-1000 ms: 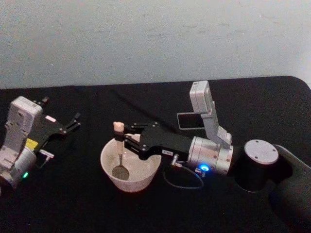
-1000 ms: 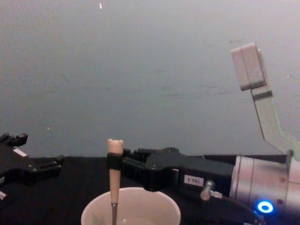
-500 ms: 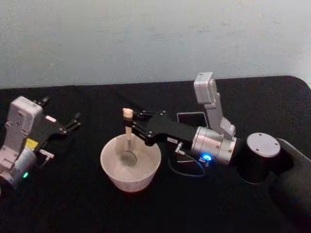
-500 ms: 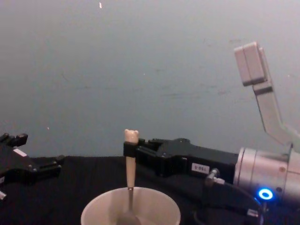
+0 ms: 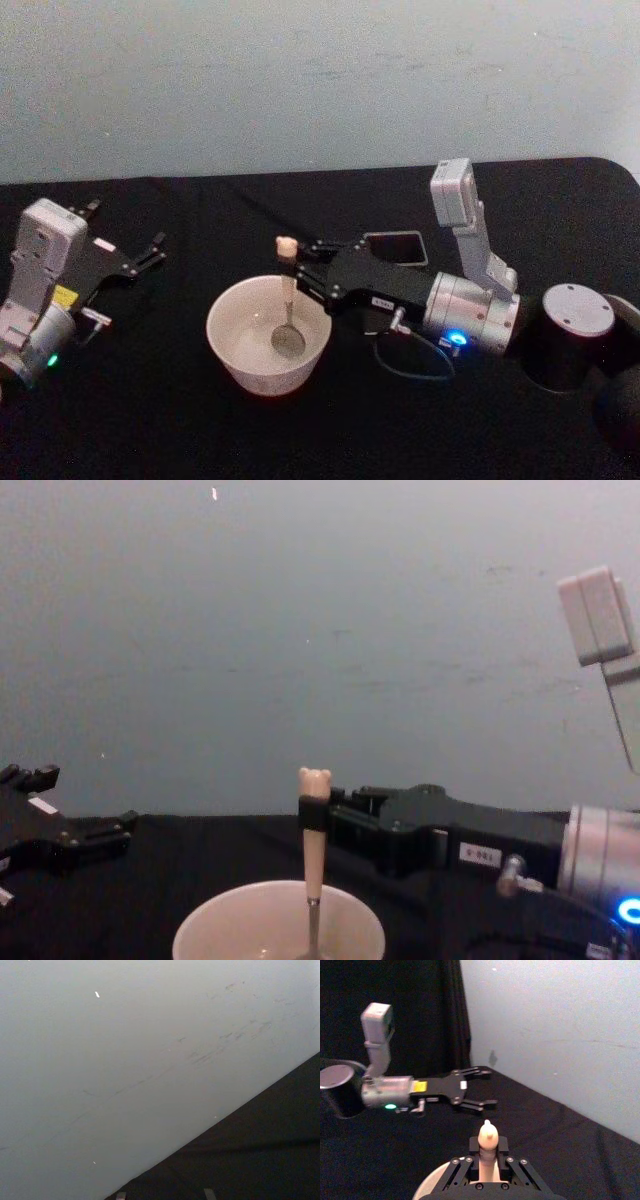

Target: Pick up the stirring spoon with one hand, stir inside the cup, then place it back in its original position.

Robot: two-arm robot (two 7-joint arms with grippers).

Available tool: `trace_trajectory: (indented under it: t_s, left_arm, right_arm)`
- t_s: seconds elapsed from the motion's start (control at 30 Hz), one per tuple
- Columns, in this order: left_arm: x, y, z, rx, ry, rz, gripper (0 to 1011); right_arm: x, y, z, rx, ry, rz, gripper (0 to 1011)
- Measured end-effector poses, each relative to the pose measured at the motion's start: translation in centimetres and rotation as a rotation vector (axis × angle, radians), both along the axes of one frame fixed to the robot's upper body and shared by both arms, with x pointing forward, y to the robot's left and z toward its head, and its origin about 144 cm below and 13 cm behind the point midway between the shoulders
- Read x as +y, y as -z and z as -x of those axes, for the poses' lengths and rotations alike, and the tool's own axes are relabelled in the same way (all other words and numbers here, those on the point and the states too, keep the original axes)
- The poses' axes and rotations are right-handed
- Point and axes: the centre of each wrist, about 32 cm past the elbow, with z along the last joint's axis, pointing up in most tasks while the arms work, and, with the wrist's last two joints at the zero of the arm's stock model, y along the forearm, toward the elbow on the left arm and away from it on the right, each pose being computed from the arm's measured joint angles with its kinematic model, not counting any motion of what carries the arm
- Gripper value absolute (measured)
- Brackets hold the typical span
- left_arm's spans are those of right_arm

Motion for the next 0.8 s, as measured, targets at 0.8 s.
trace_trajectory:
  t_s: [0.8]
  left_arm:
    - [0.0, 0.0, 0.0, 0.000, 0.000, 0.000, 1001]
  right_arm:
    - [2.8, 1.0, 0.1, 0.015, -0.069, 0.001, 205]
